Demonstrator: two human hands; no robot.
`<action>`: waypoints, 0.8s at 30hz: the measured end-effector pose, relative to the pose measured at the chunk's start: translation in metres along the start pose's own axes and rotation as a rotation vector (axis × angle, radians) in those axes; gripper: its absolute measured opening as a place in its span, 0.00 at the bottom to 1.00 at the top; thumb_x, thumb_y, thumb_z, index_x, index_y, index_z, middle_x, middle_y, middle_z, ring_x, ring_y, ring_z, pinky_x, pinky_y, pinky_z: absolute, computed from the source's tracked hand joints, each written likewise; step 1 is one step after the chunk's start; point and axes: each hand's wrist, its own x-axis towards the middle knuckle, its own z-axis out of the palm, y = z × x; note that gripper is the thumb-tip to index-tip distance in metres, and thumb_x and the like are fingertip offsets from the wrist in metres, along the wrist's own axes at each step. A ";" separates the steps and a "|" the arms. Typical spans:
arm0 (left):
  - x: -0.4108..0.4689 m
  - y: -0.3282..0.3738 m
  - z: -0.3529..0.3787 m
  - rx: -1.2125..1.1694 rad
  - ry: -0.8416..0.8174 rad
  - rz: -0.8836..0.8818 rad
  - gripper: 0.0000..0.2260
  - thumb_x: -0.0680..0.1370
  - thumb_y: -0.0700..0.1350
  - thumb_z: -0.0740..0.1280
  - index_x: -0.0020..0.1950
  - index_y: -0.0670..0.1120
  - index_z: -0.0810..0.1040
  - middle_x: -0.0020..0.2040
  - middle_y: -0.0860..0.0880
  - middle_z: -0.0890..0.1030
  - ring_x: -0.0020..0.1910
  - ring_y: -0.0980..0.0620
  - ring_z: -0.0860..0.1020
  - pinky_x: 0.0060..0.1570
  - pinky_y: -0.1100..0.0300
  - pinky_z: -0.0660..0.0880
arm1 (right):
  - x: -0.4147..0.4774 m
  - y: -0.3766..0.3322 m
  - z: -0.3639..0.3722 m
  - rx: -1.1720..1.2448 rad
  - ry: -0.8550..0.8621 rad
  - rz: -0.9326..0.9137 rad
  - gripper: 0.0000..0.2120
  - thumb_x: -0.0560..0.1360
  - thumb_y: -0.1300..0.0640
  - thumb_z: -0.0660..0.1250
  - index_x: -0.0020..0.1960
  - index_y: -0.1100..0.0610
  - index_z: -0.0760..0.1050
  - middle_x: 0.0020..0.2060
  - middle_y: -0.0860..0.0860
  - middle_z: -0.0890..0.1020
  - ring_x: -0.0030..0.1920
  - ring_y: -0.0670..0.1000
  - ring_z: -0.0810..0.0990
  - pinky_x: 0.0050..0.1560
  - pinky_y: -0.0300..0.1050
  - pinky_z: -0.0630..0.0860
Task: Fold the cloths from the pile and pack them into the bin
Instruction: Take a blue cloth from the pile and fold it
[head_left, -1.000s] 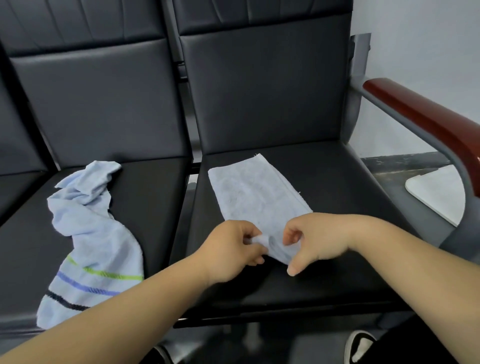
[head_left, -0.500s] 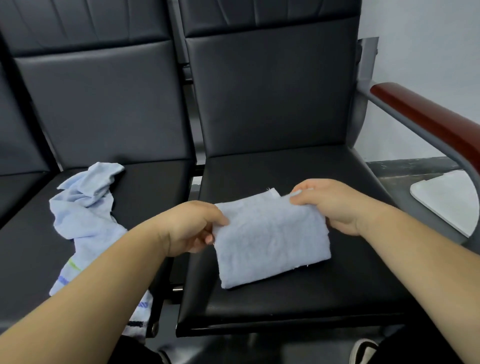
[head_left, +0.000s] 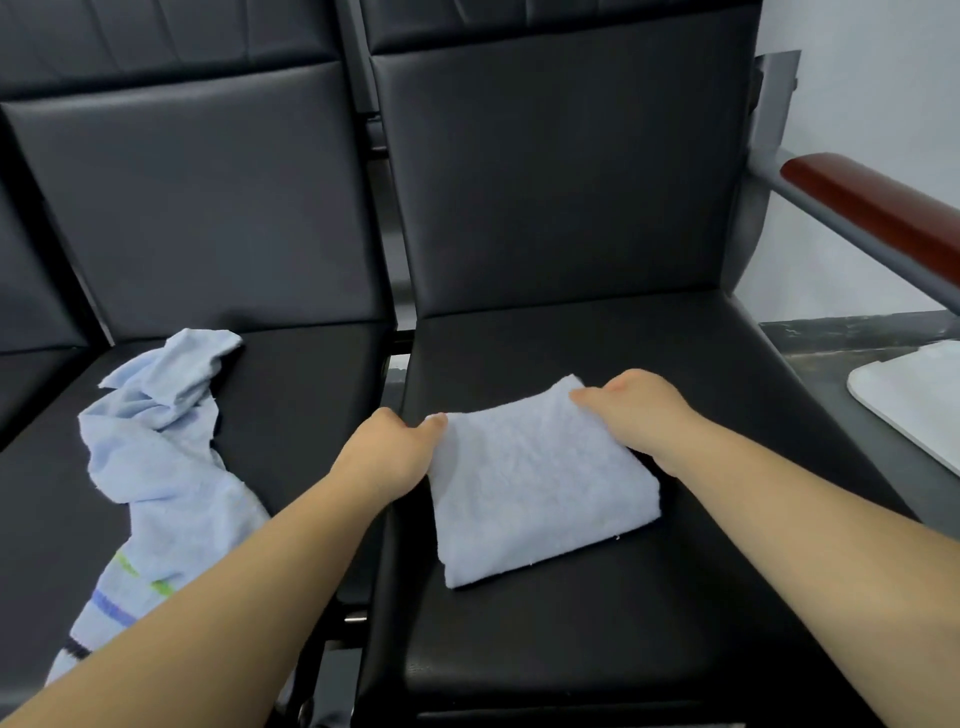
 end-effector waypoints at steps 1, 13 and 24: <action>0.000 -0.002 -0.001 0.019 -0.044 -0.025 0.21 0.77 0.62 0.65 0.52 0.44 0.74 0.42 0.51 0.77 0.38 0.52 0.76 0.35 0.58 0.68 | 0.000 0.001 -0.001 -0.098 -0.046 0.042 0.18 0.75 0.41 0.69 0.40 0.54 0.70 0.38 0.48 0.77 0.37 0.50 0.76 0.38 0.46 0.70; -0.038 0.027 -0.001 -0.358 -0.219 0.060 0.17 0.73 0.52 0.62 0.60 0.51 0.76 0.56 0.49 0.83 0.55 0.44 0.83 0.56 0.39 0.81 | -0.046 -0.019 -0.015 -0.123 -0.143 -0.120 0.13 0.81 0.48 0.63 0.63 0.52 0.74 0.53 0.49 0.80 0.50 0.51 0.80 0.48 0.48 0.77; -0.176 0.224 0.087 -0.125 -0.511 0.753 0.11 0.79 0.56 0.61 0.58 0.55 0.74 0.54 0.53 0.82 0.54 0.49 0.82 0.55 0.44 0.80 | -0.195 0.133 -0.191 0.332 0.668 -0.062 0.12 0.82 0.47 0.65 0.64 0.48 0.70 0.55 0.46 0.78 0.52 0.48 0.78 0.45 0.45 0.73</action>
